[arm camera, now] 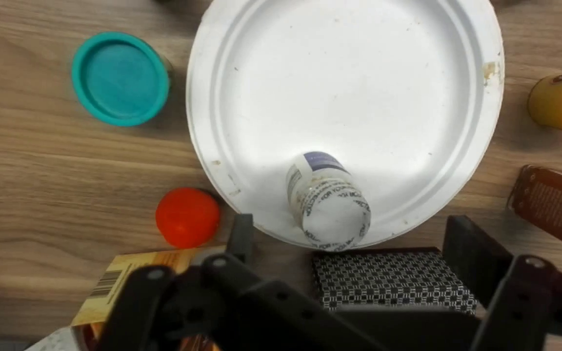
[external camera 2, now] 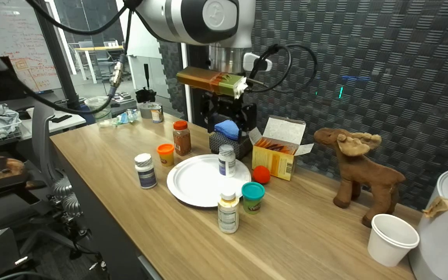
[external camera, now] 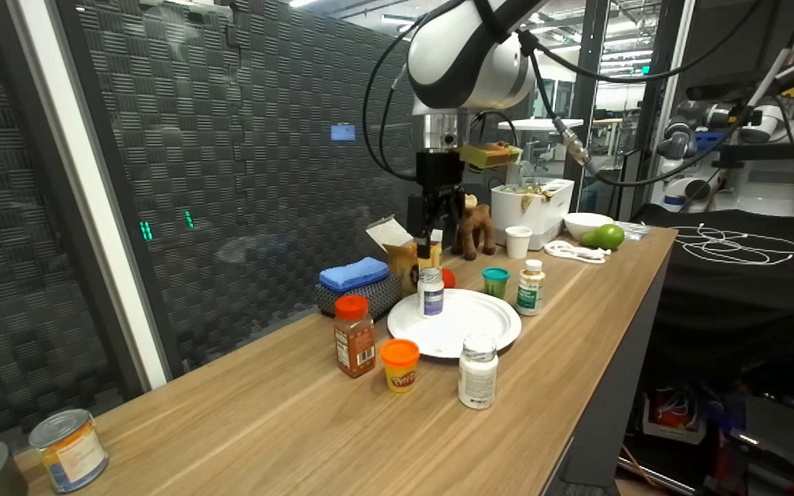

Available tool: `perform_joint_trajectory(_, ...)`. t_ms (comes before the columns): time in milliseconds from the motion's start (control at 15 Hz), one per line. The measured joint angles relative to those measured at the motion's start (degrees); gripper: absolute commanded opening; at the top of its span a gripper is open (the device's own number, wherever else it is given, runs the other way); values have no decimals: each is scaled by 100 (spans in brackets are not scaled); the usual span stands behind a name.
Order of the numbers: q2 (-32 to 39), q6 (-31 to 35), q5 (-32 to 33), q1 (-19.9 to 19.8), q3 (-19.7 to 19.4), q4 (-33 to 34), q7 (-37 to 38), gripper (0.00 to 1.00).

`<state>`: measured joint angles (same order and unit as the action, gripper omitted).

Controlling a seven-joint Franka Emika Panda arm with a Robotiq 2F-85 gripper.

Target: Pick the bottles and a red object and put them on the plate

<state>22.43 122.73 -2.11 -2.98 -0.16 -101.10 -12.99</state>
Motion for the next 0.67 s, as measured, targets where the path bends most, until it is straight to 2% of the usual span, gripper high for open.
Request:
perform_joint_trajectory(400,-1046,-97,-54,-394,-216,-804,-29,100)
perform_joint_trajectory(667,-1388,-109,-54,-576,-484,-1352,-73,100)
